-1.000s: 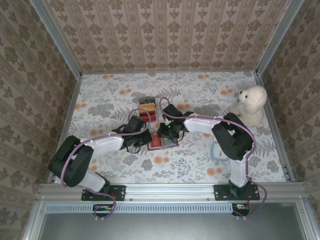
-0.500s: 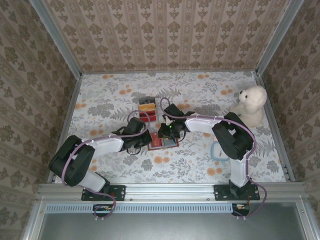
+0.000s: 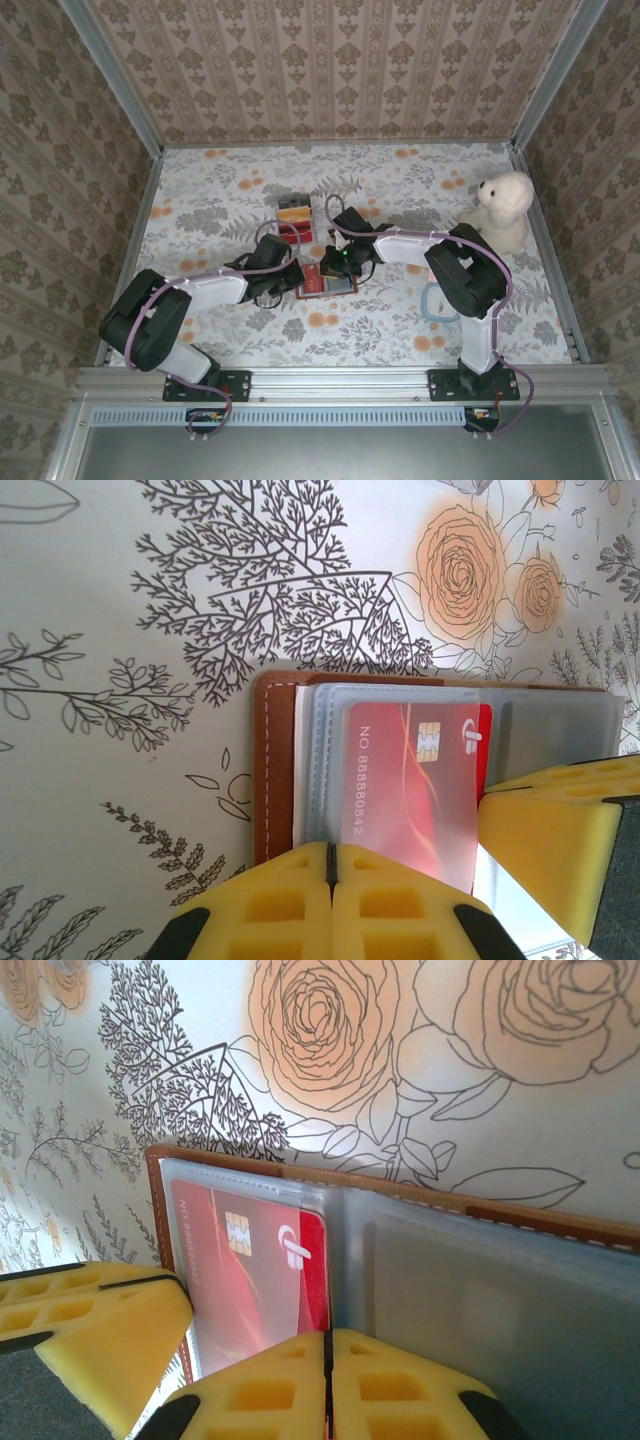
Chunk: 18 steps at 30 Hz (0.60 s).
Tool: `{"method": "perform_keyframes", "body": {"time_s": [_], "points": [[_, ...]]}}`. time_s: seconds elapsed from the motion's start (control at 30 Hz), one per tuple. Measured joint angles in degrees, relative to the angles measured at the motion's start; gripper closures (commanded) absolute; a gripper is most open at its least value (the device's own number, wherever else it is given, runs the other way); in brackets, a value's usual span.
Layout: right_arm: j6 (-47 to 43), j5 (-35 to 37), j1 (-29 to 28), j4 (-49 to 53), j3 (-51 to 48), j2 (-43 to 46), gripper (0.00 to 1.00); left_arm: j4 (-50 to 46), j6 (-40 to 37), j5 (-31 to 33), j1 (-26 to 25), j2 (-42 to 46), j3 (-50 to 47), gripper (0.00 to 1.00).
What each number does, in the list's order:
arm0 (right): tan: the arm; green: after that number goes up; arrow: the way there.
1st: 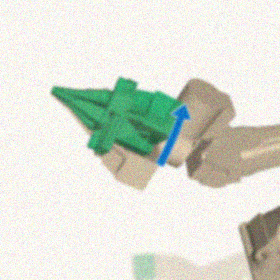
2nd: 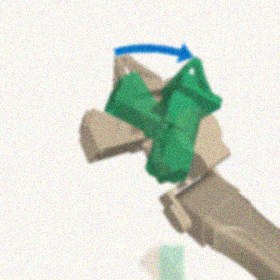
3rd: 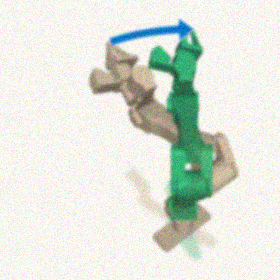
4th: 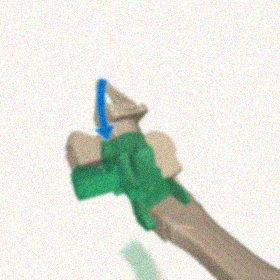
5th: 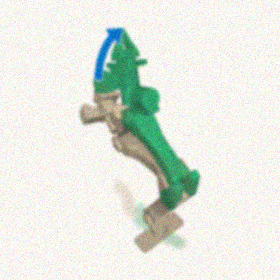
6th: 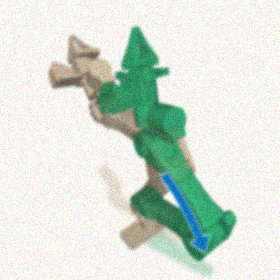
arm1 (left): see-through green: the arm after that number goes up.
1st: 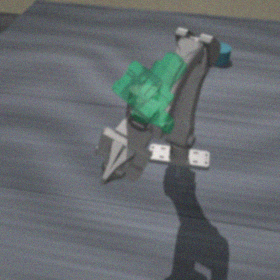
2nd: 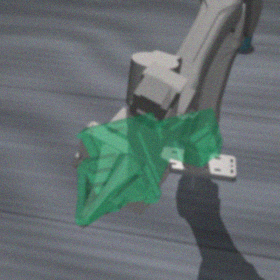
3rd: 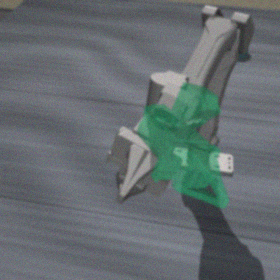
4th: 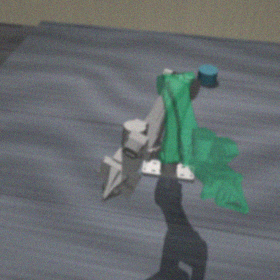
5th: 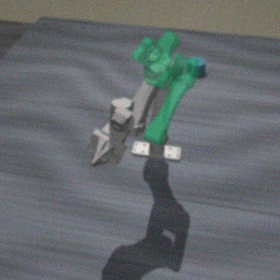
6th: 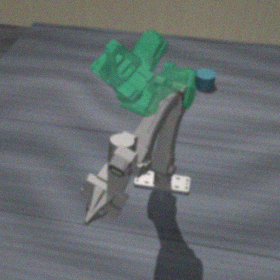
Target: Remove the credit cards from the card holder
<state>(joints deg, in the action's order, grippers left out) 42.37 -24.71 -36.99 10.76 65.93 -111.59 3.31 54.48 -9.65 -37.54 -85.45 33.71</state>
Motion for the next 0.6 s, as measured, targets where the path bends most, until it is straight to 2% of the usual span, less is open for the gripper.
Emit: {"method": "perform_keyframes", "body": {"time_s": [0.17, 0.3, 0.6], "points": [[0.0, -0.2, 0.1, -1.7, -1.6, 1.0, 1.0, -0.1, 0.0, 0.0, 0.0, 0.0, 0.0, 0.88], [0.0, -0.3, 0.0, -1.8, -2.6, 2.1, 1.0, -0.5, 0.0, 0.0, -0.2, 0.1, 0.0, 0.82], [-0.4, 1.8, 0.1, 0.9, -2.8, 4.5, 1.0, -2.2, 0.0, 0.0, -0.3, 0.5, 0.1, 0.82]]}}
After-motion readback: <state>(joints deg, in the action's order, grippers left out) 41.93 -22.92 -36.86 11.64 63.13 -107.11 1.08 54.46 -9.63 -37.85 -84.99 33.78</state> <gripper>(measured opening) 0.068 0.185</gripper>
